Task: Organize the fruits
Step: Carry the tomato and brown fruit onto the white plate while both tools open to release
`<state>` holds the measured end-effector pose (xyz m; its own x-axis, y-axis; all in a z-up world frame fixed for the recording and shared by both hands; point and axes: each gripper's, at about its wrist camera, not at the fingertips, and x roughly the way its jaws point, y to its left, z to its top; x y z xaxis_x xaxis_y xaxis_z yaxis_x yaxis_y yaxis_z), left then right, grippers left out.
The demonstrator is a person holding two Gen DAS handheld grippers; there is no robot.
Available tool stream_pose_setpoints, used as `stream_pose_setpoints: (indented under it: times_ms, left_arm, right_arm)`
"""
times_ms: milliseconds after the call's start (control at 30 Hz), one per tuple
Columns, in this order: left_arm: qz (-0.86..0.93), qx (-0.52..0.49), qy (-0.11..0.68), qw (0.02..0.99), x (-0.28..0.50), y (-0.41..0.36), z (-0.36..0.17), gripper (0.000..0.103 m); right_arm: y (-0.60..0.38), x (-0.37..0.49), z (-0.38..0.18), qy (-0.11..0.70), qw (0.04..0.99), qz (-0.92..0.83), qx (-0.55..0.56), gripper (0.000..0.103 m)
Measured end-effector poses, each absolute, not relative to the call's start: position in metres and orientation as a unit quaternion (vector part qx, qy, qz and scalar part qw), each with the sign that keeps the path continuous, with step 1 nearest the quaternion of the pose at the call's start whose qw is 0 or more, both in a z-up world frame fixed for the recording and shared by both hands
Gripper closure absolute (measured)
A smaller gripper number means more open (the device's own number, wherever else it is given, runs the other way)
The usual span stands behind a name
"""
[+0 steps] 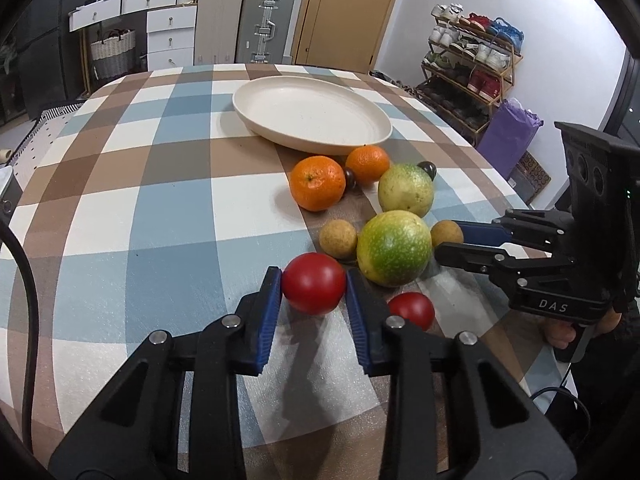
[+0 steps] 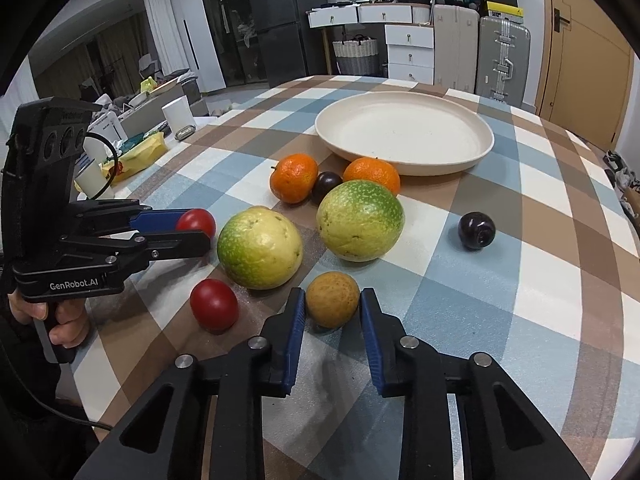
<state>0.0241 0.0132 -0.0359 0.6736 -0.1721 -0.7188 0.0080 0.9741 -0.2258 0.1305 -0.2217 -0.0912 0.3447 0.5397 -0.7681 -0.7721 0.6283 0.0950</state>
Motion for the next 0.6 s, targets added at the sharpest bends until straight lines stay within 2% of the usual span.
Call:
stream_pose_setpoints:
  times_ms: [600]
  left_arm:
    - [-0.038,-0.114,0.330,0.936,0.038,0.014,0.008,0.074]
  right_arm:
    - [-0.254,0.150,-0.042,0.339,0.853,0.389,-0.072,0.074]
